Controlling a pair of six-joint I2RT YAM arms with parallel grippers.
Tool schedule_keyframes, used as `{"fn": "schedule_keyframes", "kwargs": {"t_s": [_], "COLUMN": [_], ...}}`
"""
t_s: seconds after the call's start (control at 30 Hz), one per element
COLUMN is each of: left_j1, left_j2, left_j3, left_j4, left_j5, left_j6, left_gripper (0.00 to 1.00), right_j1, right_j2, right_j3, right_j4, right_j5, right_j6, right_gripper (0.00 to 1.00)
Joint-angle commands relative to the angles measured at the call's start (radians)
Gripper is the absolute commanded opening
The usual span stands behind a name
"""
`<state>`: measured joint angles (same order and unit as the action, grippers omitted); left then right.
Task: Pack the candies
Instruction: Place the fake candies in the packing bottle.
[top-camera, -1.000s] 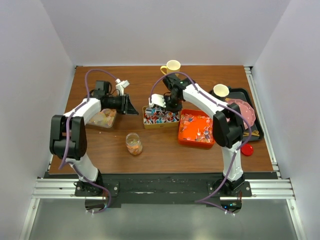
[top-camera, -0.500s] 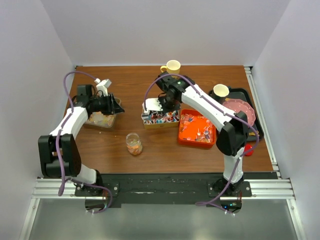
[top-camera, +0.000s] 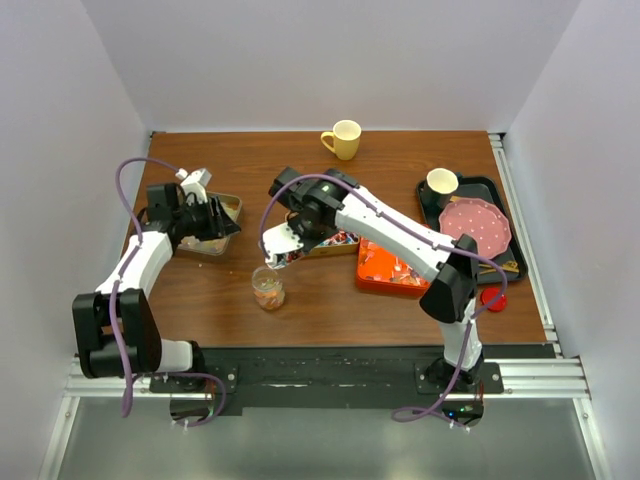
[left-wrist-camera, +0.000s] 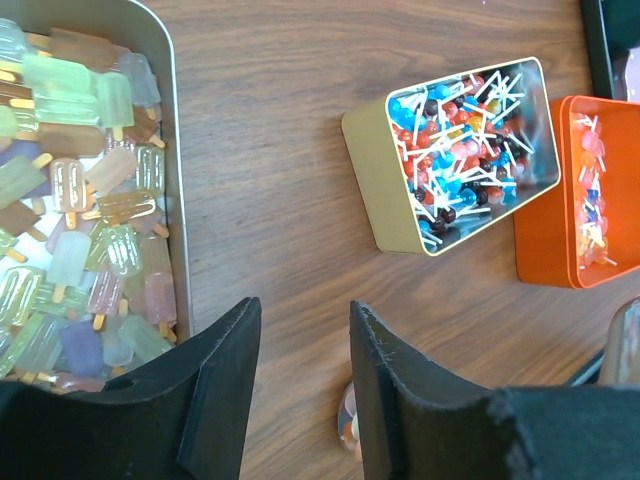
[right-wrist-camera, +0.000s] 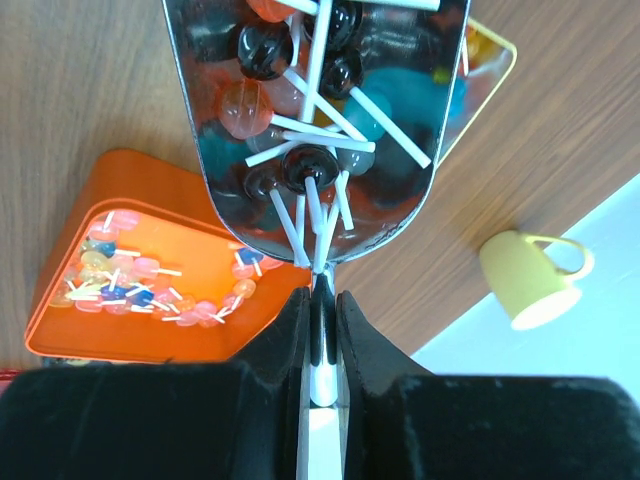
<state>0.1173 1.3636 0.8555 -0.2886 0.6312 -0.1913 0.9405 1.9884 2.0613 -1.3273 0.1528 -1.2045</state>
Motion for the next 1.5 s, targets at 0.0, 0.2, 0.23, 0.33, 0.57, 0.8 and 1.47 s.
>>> {"fn": "schedule_keyframes", "kwargs": {"t_s": [0.0,0.2,0.23,0.33,0.57,0.8,1.47], "left_j1": [0.004,0.004,0.004,0.004,0.007,0.010,0.013], "left_j2": [-0.058,-0.083,-0.087,-0.093,-0.107,-0.120,-0.153], "left_j3": [-0.033,-0.049,-0.047,-0.049,-0.058,-0.068,-0.087], "left_j4": [0.058,0.063,0.063,0.065,0.066,0.068,0.077], "left_j5": [-0.019,-0.019,-0.022,-0.024,-0.031,-0.033,-0.025], "left_j6": [-0.010,-0.010,-0.010,-0.010,-0.002,-0.003,-0.013], "left_gripper": [0.46,0.48,0.48,0.48,0.50,0.50,0.52], "right_j1": [0.034,0.073,0.080,0.095,0.135,0.162,0.188], "right_j2": [0.013,0.018,0.018,0.016,0.027,0.035,0.039], "right_j3": [0.086,0.088,0.088,0.086,0.088,0.082,0.068], "right_j4": [-0.139,-0.150,-0.151,-0.148,-0.159,-0.168,-0.204], "right_j5": [0.088,0.177,0.188,0.231,0.298,0.352,0.445], "right_j6": [0.026,0.013,0.008,-0.004,-0.012,-0.003,0.019], "right_gripper": [0.00,0.00,0.00,0.00,0.00,0.00,0.00]}}
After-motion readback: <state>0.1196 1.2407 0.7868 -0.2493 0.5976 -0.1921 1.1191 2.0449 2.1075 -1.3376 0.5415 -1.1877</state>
